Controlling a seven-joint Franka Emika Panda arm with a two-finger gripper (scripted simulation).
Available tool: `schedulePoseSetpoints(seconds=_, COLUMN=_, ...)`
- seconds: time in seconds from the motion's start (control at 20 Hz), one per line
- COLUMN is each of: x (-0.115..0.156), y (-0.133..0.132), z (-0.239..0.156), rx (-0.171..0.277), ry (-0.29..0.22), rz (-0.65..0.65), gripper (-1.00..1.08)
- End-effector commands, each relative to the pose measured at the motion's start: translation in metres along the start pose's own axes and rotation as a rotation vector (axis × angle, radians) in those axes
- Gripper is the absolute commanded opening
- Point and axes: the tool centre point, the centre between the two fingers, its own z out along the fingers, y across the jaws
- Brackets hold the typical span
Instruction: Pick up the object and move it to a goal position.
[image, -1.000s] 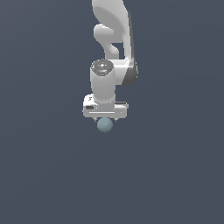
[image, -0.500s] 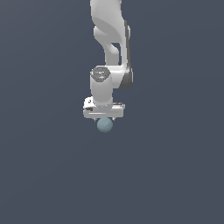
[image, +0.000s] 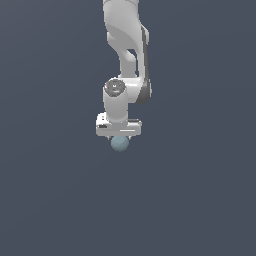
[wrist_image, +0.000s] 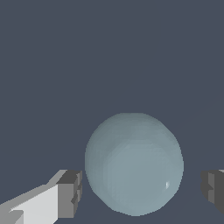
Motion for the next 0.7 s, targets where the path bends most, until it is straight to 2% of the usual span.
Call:
schedulePoseSetpoints(seconds=0.0, x=-0.001, y=0.0, z=0.011, rx=0.0, ry=-0.001, rz=-0.001, gripper=1.0)
schedulePoseSetpoints(seconds=0.5, x=-0.001, y=0.0, z=0.04, rx=0.0, ry=0.0, rz=-0.001, gripper=1.0)
schedulePoseSetpoints(seconds=0.55, x=-0.001, y=0.0, z=0.04, rx=0.0, ry=0.0, rz=-0.001, gripper=-1.0)
schedulePoseSetpoints(seconds=0.65, x=-0.001, y=0.0, z=0.04, rx=0.0, ry=0.0, rz=-0.001, gripper=-1.0)
